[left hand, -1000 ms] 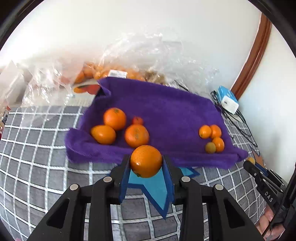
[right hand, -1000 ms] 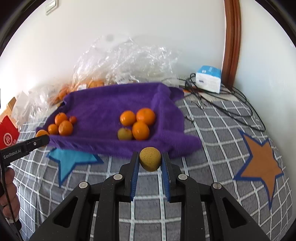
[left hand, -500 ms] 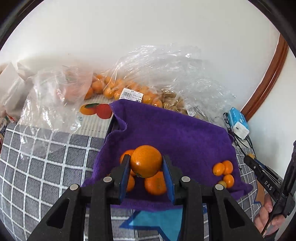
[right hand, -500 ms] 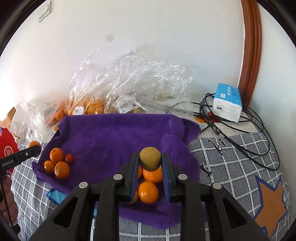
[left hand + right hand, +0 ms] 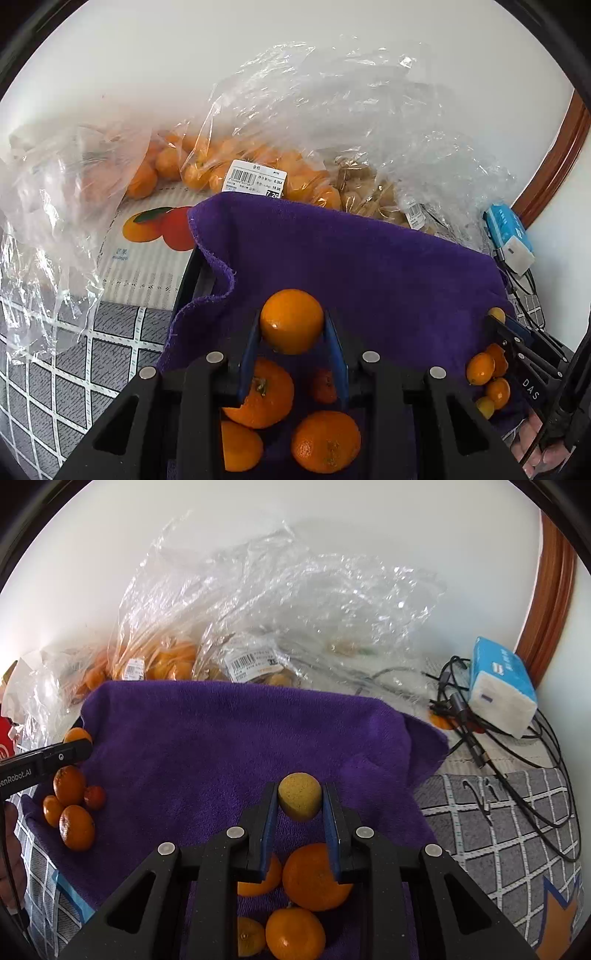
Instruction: Organize fruits
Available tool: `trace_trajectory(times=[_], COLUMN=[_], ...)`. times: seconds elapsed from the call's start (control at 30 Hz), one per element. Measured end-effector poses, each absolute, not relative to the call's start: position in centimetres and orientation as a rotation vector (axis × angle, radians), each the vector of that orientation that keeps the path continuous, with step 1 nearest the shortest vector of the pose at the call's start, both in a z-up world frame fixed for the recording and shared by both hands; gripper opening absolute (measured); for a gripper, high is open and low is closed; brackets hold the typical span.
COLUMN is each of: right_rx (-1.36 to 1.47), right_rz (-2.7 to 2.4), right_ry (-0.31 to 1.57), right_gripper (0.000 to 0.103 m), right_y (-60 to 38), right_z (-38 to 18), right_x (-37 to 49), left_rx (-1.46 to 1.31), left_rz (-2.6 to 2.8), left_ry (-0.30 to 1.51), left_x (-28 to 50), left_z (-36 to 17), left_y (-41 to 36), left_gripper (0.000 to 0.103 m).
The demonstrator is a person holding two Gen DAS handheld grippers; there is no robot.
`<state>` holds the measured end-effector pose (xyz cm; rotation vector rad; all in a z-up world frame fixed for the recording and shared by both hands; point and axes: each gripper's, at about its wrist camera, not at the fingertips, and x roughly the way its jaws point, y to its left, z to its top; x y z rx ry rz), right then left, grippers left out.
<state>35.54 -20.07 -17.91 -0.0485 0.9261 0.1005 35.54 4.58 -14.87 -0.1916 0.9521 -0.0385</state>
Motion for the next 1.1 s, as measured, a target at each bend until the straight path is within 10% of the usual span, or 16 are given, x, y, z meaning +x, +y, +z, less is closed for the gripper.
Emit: trace_trajectory(times=[0.5,1.1], right_rx=[-0.076,0.031], right_rz=[0.093,-0.001], right_ry=[0.971,0.839], right_gripper=[0.025,0.056], right_y=[-19.5,-20.8], right_z=[-19.0,-7.4], right_x=[35.7,23.9], left_rx=[-0.086,-0.078], left_rz=[-0.033,-0.049], left_ry=[0.954,0.795], left_x=[35.8,21.8], left_z=[-16.0,-6.7], left_y=[3.0,3.8], left_gripper=[0.035,0.062])
